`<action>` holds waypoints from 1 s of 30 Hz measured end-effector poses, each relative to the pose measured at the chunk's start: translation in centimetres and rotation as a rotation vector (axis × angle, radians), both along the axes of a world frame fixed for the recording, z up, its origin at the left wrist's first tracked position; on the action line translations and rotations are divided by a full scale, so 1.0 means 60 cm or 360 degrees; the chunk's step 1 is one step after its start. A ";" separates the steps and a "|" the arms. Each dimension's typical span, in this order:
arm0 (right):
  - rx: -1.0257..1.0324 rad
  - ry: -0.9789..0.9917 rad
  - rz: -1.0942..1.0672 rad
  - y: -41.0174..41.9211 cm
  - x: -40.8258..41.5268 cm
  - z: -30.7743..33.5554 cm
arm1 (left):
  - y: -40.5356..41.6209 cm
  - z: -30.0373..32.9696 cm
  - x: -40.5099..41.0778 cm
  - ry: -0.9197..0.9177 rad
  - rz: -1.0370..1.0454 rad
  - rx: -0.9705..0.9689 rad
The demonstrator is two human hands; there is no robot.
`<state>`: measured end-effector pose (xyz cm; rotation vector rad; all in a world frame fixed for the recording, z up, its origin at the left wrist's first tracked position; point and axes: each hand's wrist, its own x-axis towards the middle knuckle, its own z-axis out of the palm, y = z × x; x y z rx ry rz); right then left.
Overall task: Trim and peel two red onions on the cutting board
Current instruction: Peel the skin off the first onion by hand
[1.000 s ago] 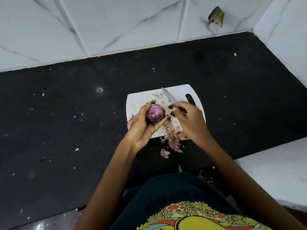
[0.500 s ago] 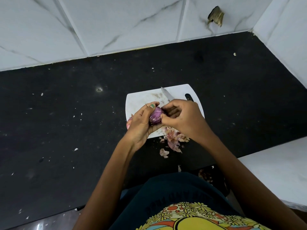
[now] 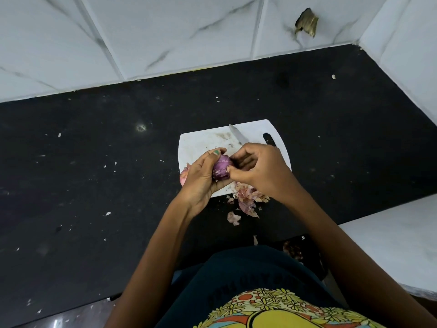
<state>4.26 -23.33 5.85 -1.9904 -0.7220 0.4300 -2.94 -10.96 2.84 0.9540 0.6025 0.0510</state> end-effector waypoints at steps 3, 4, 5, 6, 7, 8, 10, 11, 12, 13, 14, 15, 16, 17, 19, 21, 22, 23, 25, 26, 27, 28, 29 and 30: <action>0.0037 0.0088 0.0014 -0.002 0.004 -0.002 | 0.001 0.002 -0.003 -0.0004 0.0000 -0.0037; 0.0037 0.0101 0.0017 -0.002 0.006 -0.003 | 0.001 0.002 -0.003 -0.0010 0.0001 -0.0055; 0.0041 0.0101 0.0020 -0.003 0.007 -0.004 | 0.001 0.002 -0.004 -0.0019 0.0008 -0.0080; 0.0052 0.0091 0.0014 -0.004 0.009 -0.006 | 0.002 0.002 -0.003 -0.0030 0.0016 -0.0110; 0.0066 0.0079 -0.0002 -0.004 0.010 -0.007 | 0.001 0.003 -0.003 -0.0041 0.0022 -0.0143; 0.0083 0.0071 -0.0028 -0.005 0.012 -0.009 | 0.002 0.003 -0.002 -0.0048 0.0023 -0.0170; 0.0113 0.0082 -0.0081 -0.006 0.012 -0.012 | 0.002 0.005 -0.001 -0.0058 0.0021 -0.0201; 0.0123 0.0101 -0.0101 -0.006 0.010 -0.014 | 0.002 0.005 0.000 -0.0060 0.0026 -0.0210; 0.0127 0.0122 -0.0111 -0.006 0.007 -0.015 | 0.003 0.006 0.001 -0.0061 0.0035 -0.0215; 0.0133 0.0136 -0.0107 -0.007 0.003 -0.017 | 0.003 0.006 0.001 -0.0062 0.0045 -0.0218; 0.0132 0.0125 -0.0097 -0.008 0.000 -0.019 | 0.003 0.006 0.001 -0.0068 0.0052 -0.0223; 0.0125 0.0092 -0.0085 -0.008 -0.003 -0.021 | 0.003 0.005 0.002 -0.0069 0.0056 -0.0227; 0.0105 0.0033 -0.0071 -0.008 -0.006 -0.021 | 0.004 0.004 0.002 -0.0064 0.0059 -0.0225; 0.0092 -0.0018 -0.0057 -0.008 -0.008 -0.022 | 0.004 0.003 0.001 -0.0056 0.0061 -0.0222; 0.0132 -0.0010 -0.0030 -0.005 -0.009 -0.024 | 0.004 0.000 0.002 -0.0040 0.0072 -0.0192; 0.0136 0.0076 -0.0003 -0.001 -0.012 -0.025 | 0.004 -0.005 0.003 0.0007 0.0065 -0.0094; 0.0112 0.0084 0.0010 0.000 -0.013 -0.027 | 0.004 -0.005 0.004 0.0030 0.0056 -0.0049; 0.0086 0.0075 0.0017 0.001 -0.013 -0.029 | 0.002 -0.004 0.004 0.0048 0.0046 -0.0024; 0.0080 0.0081 0.0012 0.004 -0.013 -0.028 | 0.002 -0.004 0.005 0.0056 0.0015 -0.0024; 0.0091 0.0107 0.0002 0.004 -0.011 -0.026 | 0.003 -0.004 0.004 0.0057 0.0013 -0.0025; 0.0110 0.0139 -0.0006 0.003 -0.009 -0.024 | 0.004 -0.003 0.003 0.0056 0.0016 -0.0026; 0.0130 0.0166 -0.0016 0.003 -0.006 -0.022 | 0.005 -0.003 0.002 0.0051 0.0017 -0.0025; 0.0155 0.0186 -0.0024 0.002 -0.003 -0.022 | 0.006 -0.001 0.001 0.0043 0.0014 -0.0035; 0.0179 0.0206 -0.0024 0.001 -0.001 -0.021 | 0.006 -0.002 0.001 0.0036 0.0011 -0.0044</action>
